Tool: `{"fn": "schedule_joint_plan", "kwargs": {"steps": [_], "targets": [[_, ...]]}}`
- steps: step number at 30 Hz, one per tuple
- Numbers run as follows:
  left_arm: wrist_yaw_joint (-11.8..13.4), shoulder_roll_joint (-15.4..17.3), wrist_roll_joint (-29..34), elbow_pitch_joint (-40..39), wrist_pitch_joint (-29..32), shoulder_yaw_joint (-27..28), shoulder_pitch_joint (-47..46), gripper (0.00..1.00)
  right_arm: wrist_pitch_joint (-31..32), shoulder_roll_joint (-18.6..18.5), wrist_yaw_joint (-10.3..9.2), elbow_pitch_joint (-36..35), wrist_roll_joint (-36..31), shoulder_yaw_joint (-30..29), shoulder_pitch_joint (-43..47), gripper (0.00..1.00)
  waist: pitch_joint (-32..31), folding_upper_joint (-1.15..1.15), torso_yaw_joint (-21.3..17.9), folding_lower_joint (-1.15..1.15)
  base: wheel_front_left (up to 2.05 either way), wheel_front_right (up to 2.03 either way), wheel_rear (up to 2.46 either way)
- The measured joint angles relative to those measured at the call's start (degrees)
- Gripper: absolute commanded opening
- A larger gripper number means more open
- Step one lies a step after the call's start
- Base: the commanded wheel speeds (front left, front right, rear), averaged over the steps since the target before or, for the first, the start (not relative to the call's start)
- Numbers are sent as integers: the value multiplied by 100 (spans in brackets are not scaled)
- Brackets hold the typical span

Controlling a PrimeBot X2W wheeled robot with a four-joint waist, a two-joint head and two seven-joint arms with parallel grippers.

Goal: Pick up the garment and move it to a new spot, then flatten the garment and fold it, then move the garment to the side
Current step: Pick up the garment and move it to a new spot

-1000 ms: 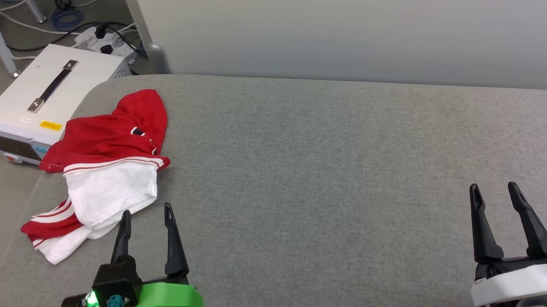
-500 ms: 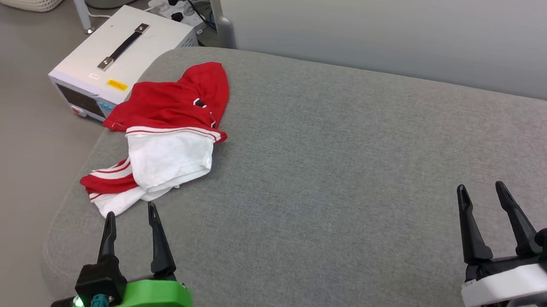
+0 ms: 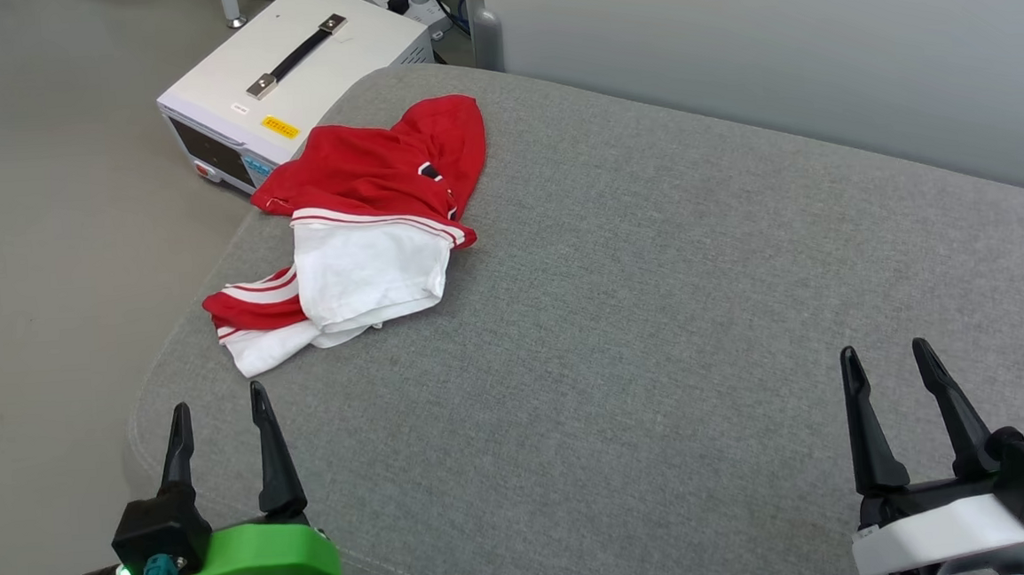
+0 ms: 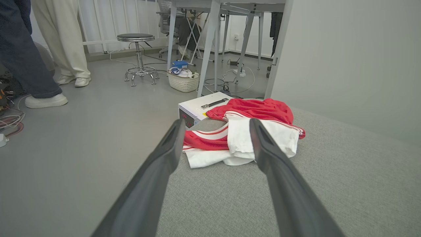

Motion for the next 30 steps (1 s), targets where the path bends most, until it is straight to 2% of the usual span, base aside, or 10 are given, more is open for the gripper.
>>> {"fn": "schedule_joint_plan", "kwargs": {"steps": [5, 8, 13, 16, 21, 25, 30], "targets": [[-124, -2, -153, 8, -1, 197, -188, 100, 0, 1, -1, -11, -64, 46, -105, 100, 106, 0, -63, 0, 0, 0, 0], [-377, -5, -291, 21, 0, 437, -599, 100, 0, 0, -1, -34, -149, 44, -169, 100, 219, 0, -117, 0, 0, 0, 0], [-966, 121, -259, 46, 0, 946, -1606, 100, -1, 2, -1, -126, -359, 63, -408, 100, 500, 0, -245, 0, 0, 0, 0], [-1226, 348, -287, 74, -1, 1207, -2280, 100, -1, 4, 0, -200, -506, 58, -574, 100, 713, 0, -373, 0, 0, 0, 0], [-1410, 912, -423, 566, -1, 1277, -3159, 100, -2, 4, 0, -321, -600, 25, -748, 100, 1064, 0, -600, 1, 0, 0, 0], [-1447, 1408, -787, 1252, 170, 957, -3763, 100, -8, 4, -1, -430, -669, 11, -834, 100, 1345, 0, -794, 1, 0, 0, 0], [-1458, 2065, -1618, 1853, 1151, 189, -4408, 100, -8, 4, -1, -536, -759, -10, -942, 100, 1661, 0, -993, 1, 0, 0, 0]]}}
